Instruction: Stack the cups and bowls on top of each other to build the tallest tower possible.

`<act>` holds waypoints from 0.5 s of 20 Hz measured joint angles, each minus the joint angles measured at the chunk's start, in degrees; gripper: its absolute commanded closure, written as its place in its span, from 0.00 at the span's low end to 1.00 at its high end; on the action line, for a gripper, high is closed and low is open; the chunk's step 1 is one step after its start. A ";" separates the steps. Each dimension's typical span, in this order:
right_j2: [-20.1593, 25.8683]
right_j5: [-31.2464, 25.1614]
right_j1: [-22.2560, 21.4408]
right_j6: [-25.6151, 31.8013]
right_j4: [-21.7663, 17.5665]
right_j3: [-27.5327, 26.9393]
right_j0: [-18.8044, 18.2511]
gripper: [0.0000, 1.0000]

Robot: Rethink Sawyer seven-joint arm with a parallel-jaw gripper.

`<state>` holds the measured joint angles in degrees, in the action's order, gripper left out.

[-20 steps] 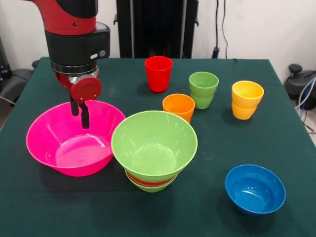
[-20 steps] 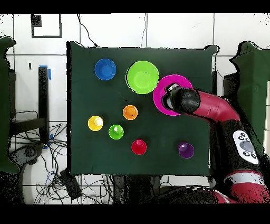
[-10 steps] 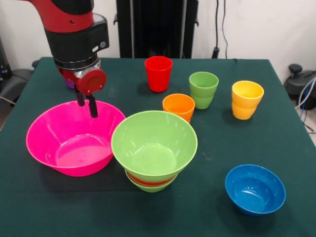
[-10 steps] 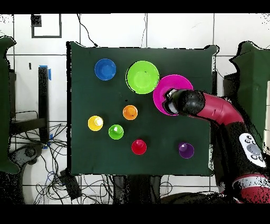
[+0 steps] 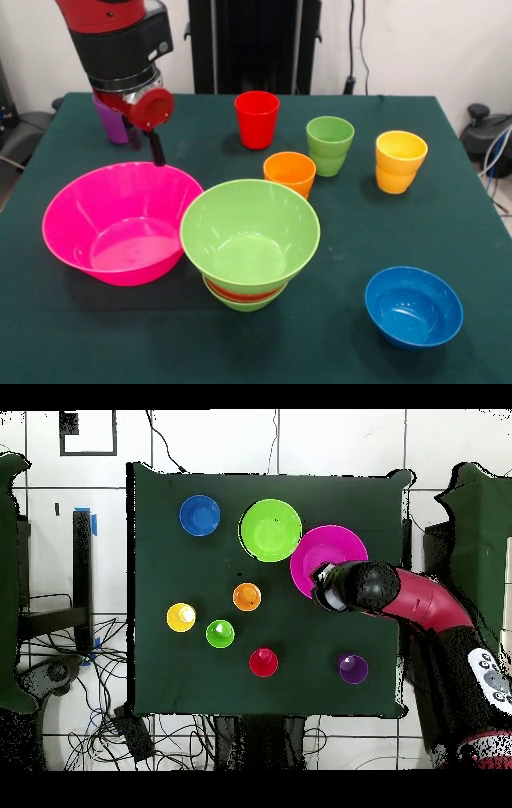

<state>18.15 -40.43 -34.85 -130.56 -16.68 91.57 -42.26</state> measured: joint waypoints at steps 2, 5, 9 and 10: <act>0.15 0.00 -0.41 0.54 -0.85 1.11 -0.56 0.00; 0.15 0.00 -0.69 0.73 -2.41 2.29 -0.79 0.00; 0.40 0.00 -0.69 0.73 -4.58 4.06 -1.28 0.00; 0.51 0.00 -0.70 0.73 -4.95 4.50 -1.51 0.00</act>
<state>18.66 -40.43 -35.55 -129.83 -21.63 96.06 -43.77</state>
